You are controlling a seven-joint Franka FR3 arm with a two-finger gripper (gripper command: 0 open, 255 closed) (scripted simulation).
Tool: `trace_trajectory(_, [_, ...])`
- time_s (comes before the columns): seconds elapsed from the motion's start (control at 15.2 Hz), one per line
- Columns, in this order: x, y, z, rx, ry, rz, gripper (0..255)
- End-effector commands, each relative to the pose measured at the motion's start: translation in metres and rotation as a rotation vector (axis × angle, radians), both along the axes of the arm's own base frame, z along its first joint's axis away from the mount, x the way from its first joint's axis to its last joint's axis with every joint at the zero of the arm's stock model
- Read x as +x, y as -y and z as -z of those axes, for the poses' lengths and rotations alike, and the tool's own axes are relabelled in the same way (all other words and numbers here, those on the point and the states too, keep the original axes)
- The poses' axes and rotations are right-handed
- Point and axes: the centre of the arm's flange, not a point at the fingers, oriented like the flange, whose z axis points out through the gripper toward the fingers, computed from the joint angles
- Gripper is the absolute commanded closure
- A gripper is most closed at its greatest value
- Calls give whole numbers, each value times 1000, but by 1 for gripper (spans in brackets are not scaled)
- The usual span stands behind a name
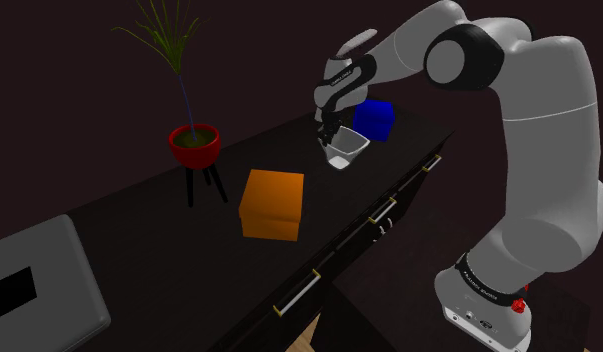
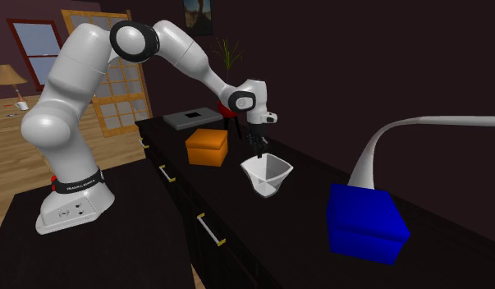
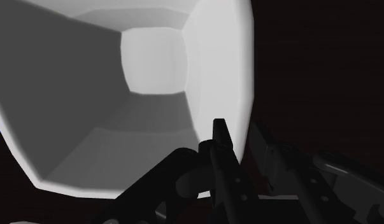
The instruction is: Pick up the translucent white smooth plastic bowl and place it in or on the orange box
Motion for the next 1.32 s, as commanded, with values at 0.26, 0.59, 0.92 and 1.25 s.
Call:
trace_trajectory(0.26, [0, 0, -10, 0, 0, 0, 255])
trace_trajectory(0.59, [0, 0, -37, 0, 0, 0, 255])
trace_trajectory(0.92, [0, 0, -63, 0, 0, 0, 255])
trace_trajectory(1.25, [0, 0, -90, 0, 0, 0, 255])
